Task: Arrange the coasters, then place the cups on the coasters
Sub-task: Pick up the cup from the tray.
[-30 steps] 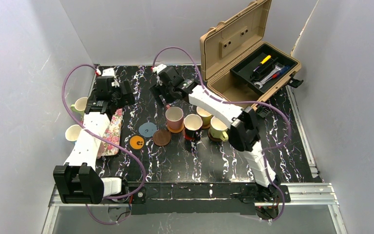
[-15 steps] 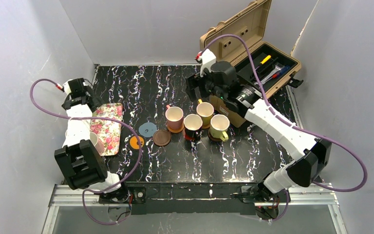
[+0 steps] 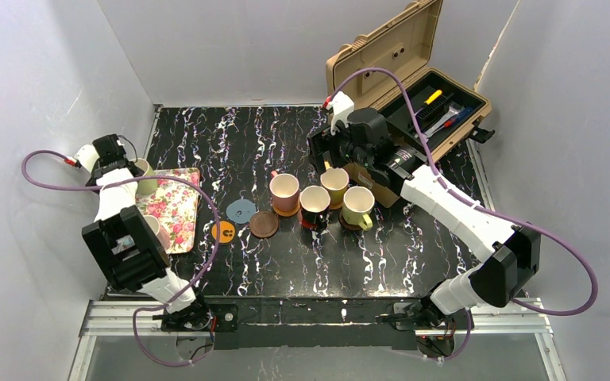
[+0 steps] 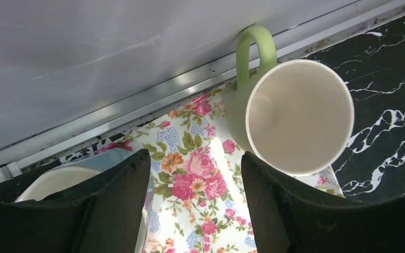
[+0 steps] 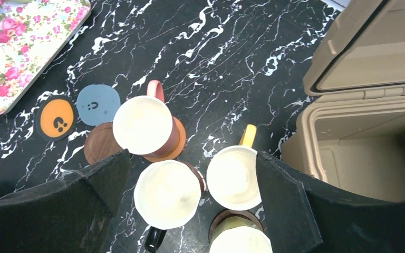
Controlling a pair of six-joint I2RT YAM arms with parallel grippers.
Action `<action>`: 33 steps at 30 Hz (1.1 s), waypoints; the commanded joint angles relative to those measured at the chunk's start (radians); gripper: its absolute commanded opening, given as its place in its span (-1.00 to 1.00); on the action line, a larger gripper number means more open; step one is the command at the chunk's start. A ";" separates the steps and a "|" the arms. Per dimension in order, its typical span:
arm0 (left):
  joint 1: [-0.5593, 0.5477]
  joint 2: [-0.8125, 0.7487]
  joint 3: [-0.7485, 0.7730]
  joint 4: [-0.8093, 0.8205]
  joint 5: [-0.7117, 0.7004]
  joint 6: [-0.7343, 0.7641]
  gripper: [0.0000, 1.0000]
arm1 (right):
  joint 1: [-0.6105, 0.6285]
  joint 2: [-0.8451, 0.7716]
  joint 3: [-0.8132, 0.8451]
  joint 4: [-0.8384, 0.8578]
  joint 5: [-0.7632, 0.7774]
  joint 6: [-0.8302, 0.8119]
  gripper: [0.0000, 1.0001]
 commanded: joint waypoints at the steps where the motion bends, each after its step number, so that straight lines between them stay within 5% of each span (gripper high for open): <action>1: 0.010 0.046 0.067 0.029 0.014 -0.021 0.22 | -0.002 -0.028 0.000 0.050 -0.050 0.017 0.93; 9: 0.017 0.045 0.057 0.056 0.049 -0.063 0.16 | -0.002 -0.026 -0.010 0.029 -0.050 0.025 0.92; 17: 0.016 -0.152 -0.066 0.054 0.085 -0.066 0.17 | -0.002 -0.023 -0.036 0.028 -0.047 0.025 0.92; 33: -0.178 -0.486 -0.234 -0.293 0.075 0.009 0.17 | -0.002 -0.005 -0.061 0.044 -0.093 0.045 0.90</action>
